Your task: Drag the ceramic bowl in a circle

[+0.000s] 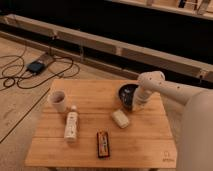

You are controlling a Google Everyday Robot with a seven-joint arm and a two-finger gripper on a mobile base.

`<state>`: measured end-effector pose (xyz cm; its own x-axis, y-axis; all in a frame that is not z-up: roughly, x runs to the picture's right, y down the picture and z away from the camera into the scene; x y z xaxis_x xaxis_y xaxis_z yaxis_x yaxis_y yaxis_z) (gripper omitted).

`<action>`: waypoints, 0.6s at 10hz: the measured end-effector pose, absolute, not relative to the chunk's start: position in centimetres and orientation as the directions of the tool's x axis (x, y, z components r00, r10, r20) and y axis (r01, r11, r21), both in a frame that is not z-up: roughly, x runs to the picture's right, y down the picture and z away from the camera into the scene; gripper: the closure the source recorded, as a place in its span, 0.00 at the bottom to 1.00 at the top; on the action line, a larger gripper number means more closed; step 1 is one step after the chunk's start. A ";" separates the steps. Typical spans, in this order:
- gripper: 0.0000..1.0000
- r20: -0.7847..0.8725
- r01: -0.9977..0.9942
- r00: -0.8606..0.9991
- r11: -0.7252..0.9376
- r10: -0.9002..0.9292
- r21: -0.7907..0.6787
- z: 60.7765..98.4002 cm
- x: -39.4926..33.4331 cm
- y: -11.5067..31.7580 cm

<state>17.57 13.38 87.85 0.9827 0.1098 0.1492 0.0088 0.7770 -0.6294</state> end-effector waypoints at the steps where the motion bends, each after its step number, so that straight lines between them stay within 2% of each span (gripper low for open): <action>1: 1.00 0.175 0.025 0.978 0.774 0.111 -0.633 87.3 16.2 13.6; 6: 1.00 0.360 0.199 0.932 0.775 0.039 -0.600 85.6 7.7 12.9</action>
